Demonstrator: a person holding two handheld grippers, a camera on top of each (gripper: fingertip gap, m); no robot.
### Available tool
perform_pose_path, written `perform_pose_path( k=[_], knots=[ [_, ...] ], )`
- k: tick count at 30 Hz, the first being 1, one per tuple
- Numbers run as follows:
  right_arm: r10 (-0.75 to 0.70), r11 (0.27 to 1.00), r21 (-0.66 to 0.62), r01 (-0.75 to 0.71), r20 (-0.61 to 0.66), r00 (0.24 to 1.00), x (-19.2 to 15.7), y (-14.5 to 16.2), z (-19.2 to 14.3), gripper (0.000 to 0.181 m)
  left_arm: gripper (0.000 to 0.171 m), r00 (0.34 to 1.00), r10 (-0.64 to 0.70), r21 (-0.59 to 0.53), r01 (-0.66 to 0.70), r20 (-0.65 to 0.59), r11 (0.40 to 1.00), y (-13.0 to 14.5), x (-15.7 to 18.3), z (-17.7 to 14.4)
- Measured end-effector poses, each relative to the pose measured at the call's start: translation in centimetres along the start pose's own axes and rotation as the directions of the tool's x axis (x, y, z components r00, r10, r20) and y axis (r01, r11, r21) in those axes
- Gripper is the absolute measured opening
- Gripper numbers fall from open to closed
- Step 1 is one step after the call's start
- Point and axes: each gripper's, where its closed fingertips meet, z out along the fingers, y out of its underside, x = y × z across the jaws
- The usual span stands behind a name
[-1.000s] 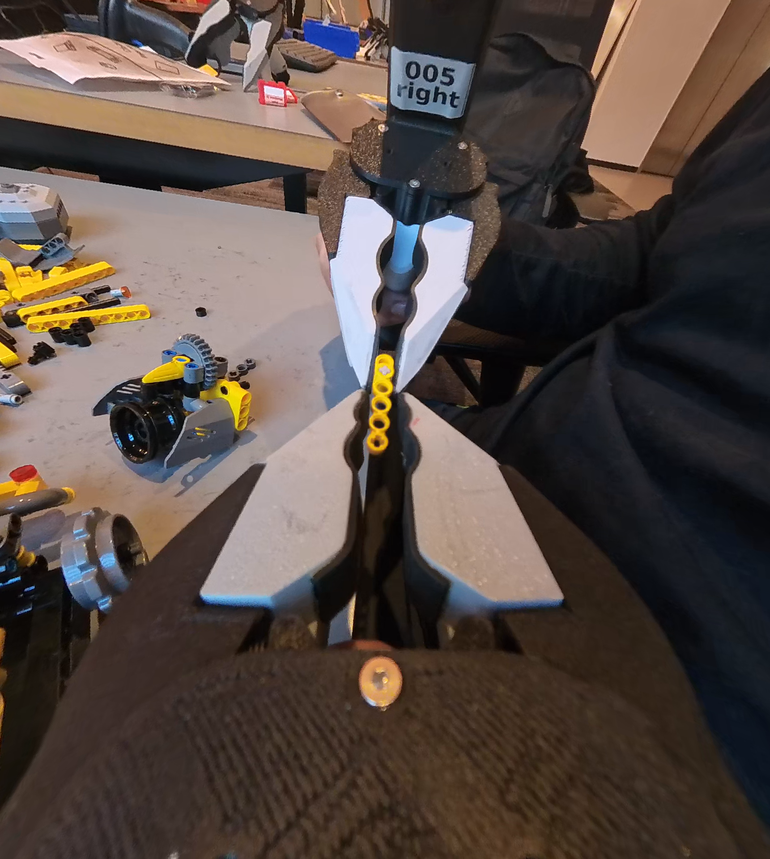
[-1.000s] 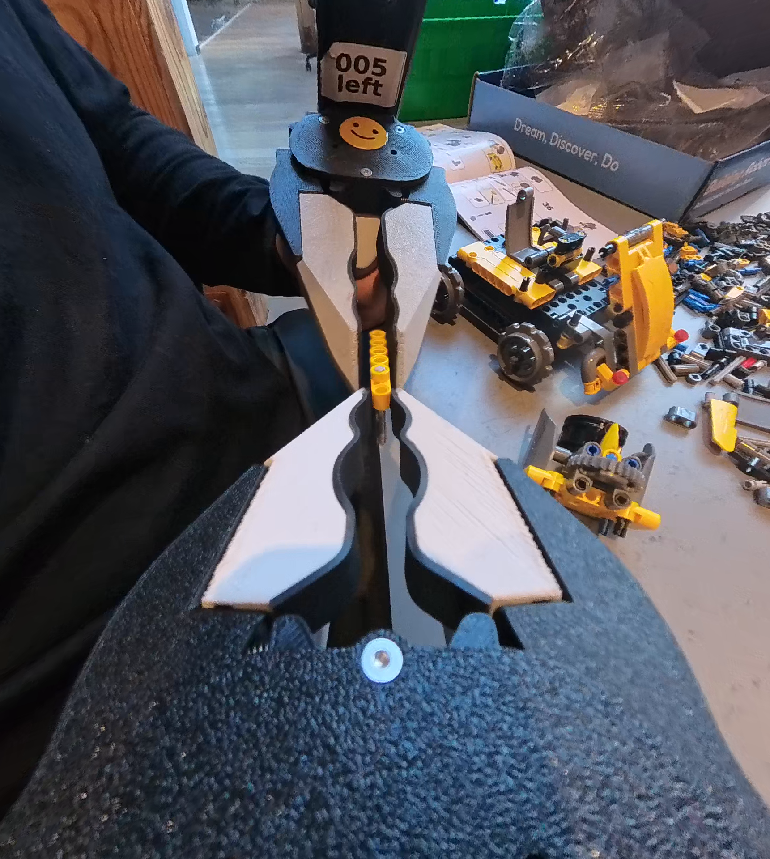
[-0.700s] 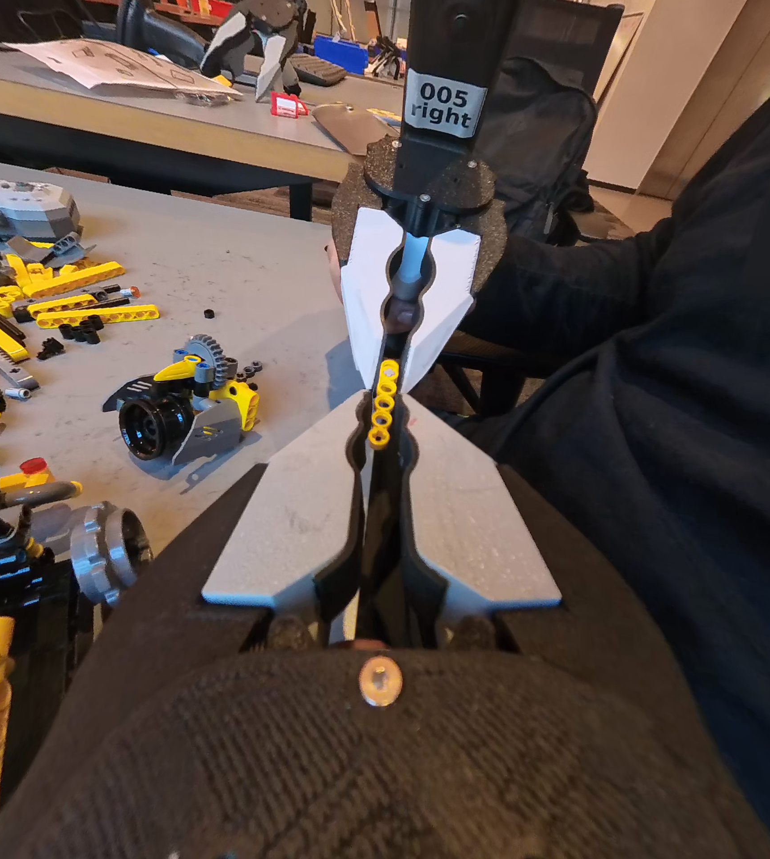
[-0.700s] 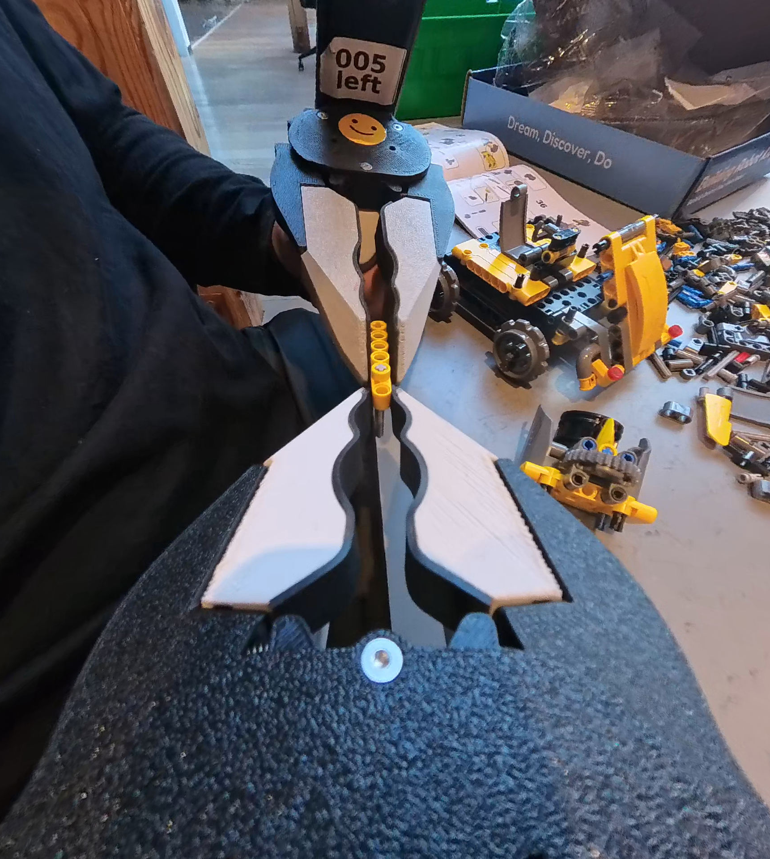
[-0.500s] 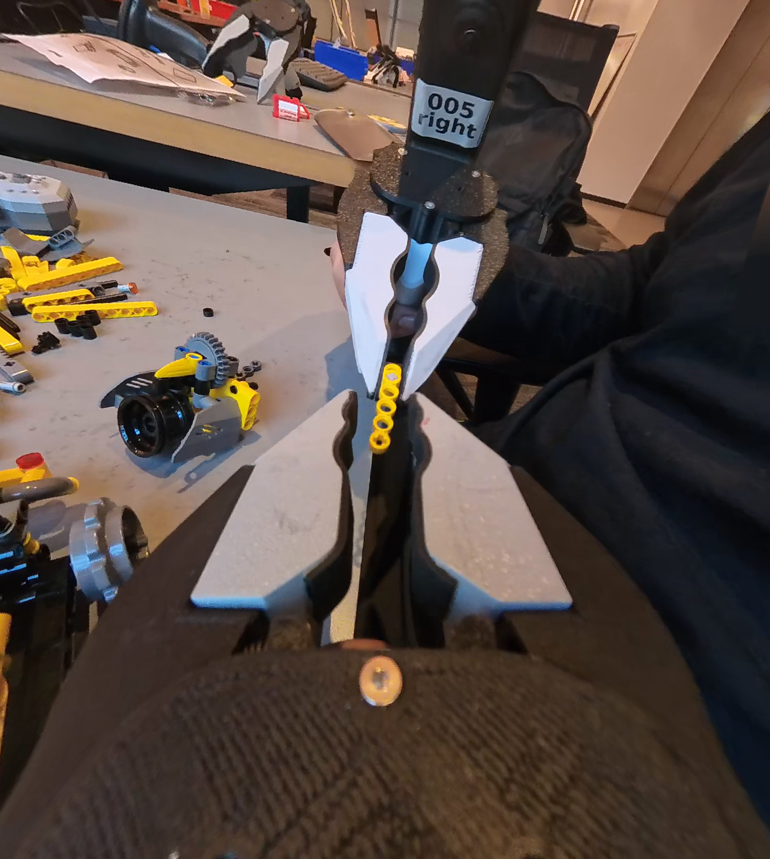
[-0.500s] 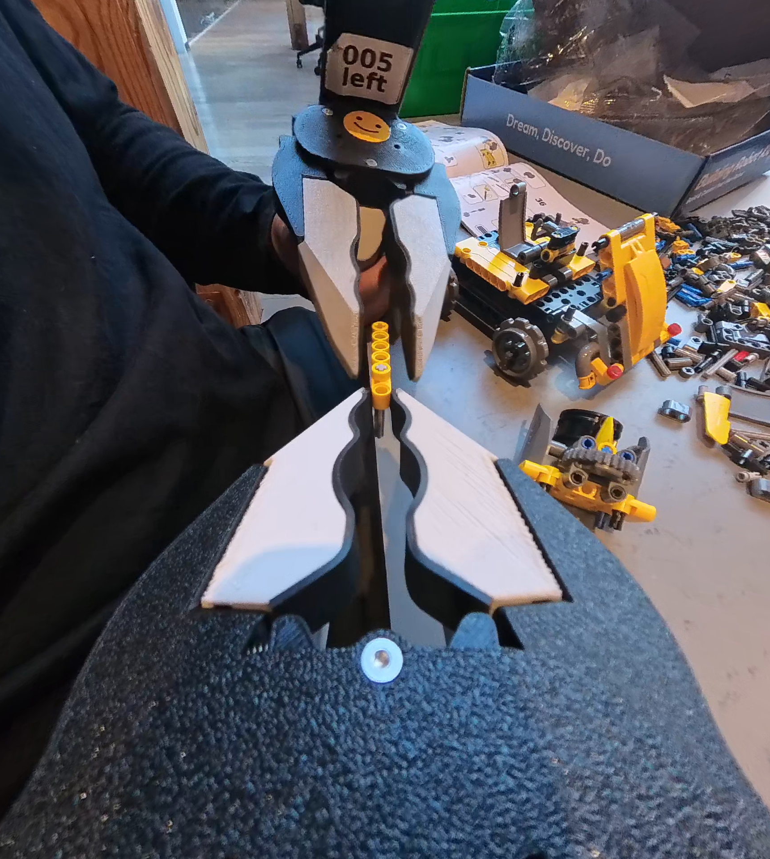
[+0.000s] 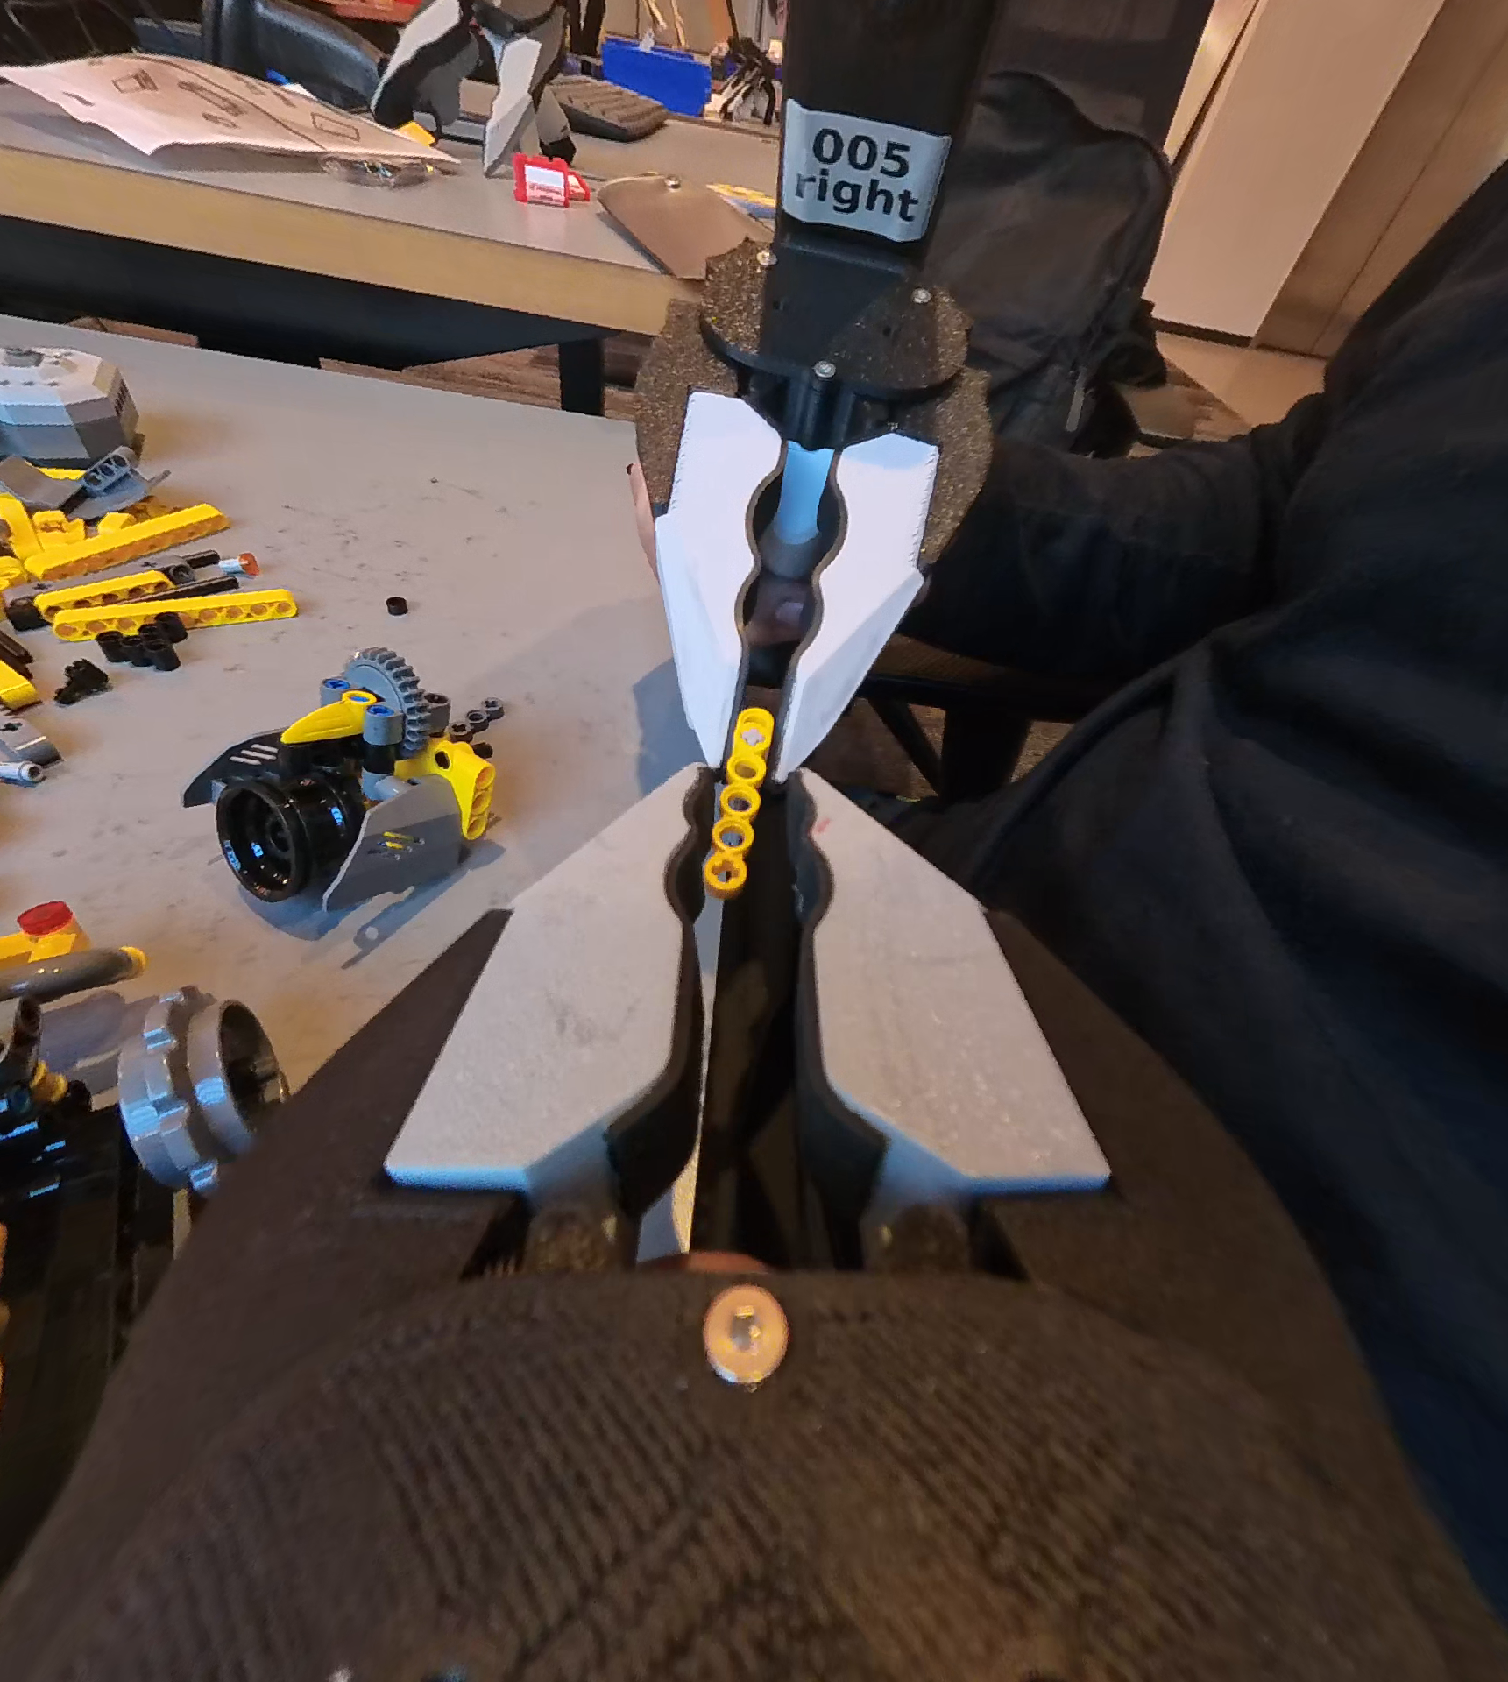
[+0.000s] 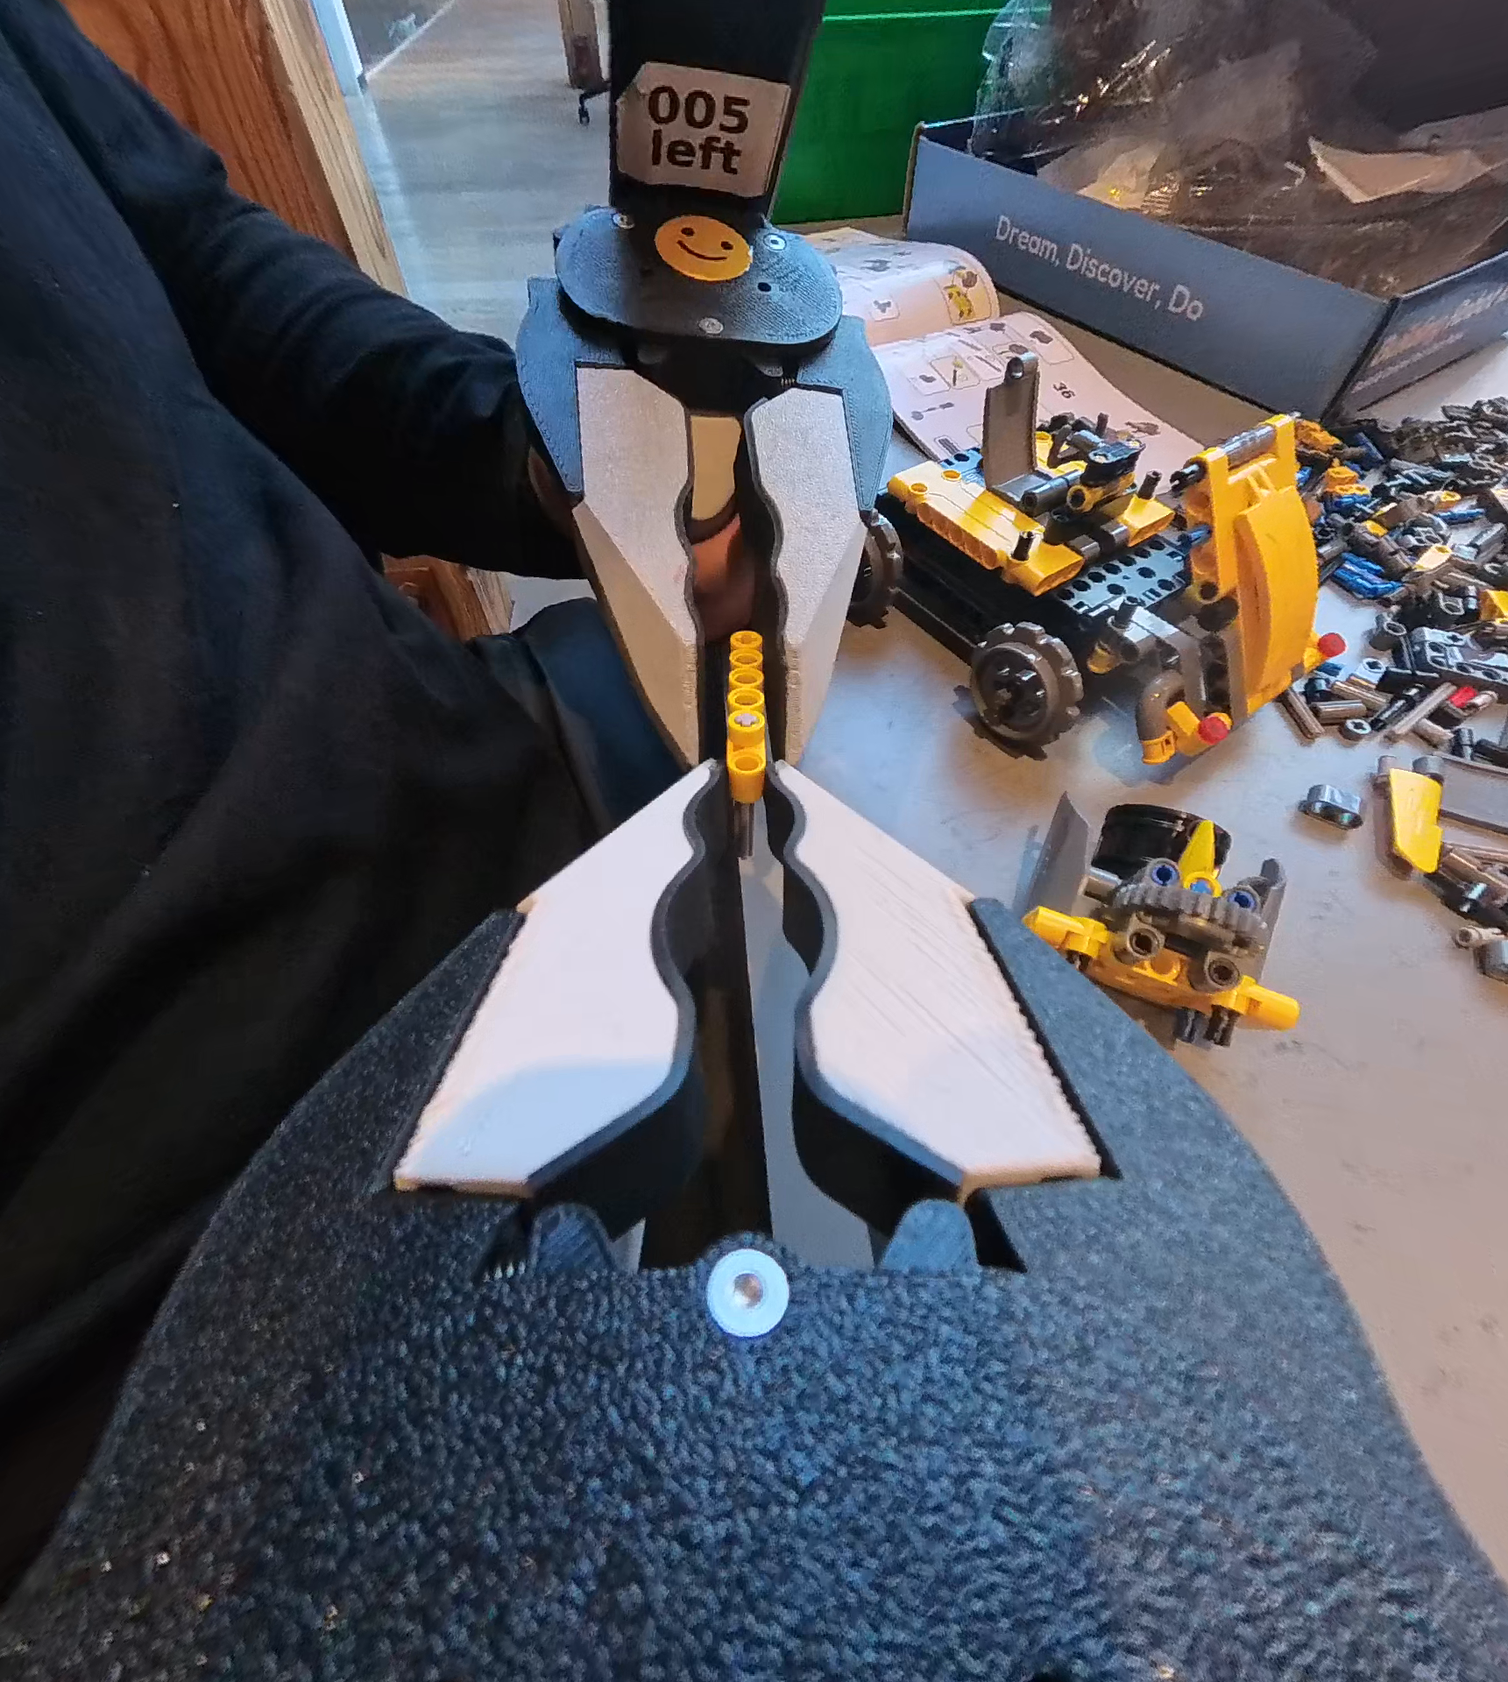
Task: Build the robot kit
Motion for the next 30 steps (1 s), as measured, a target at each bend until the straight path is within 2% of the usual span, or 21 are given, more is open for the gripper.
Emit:
perform_pose_path(
  k=[18, 30],
  knots=[
    [-0.007, 1.0, -0.017, 0.007, -0.014, 1.0, 0.31, 0.27, -0.1, 0.007, 0.004, 1.0, -0.022, 0.021, 0.022, 0.001, 1.0, -0.31, -0.2, -0.21],
    [-0.01, 1.0, -0.026, 0.01, -0.01, 1.0, 0.35, 0.42, -0.08, 0.007, 0.018, 0.998, -0.058, 0.053, 0.059, -0.011, 0.997, -0.75, -0.45, -0.61]
  ],
)
